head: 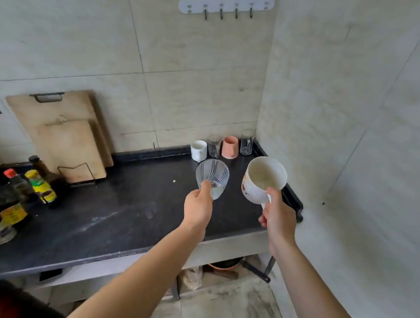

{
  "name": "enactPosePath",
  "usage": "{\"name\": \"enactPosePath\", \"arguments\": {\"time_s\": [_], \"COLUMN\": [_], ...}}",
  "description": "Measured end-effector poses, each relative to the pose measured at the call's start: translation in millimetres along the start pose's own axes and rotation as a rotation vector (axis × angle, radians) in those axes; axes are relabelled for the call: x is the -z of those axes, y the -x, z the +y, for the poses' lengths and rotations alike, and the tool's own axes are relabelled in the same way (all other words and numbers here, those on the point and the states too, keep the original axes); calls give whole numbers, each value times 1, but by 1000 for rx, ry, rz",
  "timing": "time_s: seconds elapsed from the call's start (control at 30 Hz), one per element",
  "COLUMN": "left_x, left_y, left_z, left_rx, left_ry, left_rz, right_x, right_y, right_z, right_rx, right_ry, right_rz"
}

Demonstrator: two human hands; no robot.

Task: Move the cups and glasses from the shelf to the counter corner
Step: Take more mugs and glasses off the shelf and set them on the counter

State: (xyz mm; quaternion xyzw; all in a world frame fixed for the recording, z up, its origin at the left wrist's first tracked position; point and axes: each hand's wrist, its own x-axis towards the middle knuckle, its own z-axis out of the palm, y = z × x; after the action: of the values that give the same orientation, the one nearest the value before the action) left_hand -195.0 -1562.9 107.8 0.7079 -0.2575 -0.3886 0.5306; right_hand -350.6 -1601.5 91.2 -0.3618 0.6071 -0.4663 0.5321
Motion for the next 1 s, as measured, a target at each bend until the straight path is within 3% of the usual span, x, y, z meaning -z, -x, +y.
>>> {"name": "enactPosePath", "arguments": {"time_s": [0.47, 0.67, 1.0], "left_x": [-54, -79, -147], "left_y": [-177, -274, -381], "left_z": [21, 9, -23], "left_rx": [97, 172, 314], "left_ry": [-26, -37, -59], "left_rz": [87, -3, -60], "right_x": [-90, -129, -166], "right_y": [-194, -271, -380], "right_z": [-20, -19, 12], "right_rx": [-138, -204, -385], "right_ry": [87, 202, 172], "right_rz": [-48, -36, 47]}}
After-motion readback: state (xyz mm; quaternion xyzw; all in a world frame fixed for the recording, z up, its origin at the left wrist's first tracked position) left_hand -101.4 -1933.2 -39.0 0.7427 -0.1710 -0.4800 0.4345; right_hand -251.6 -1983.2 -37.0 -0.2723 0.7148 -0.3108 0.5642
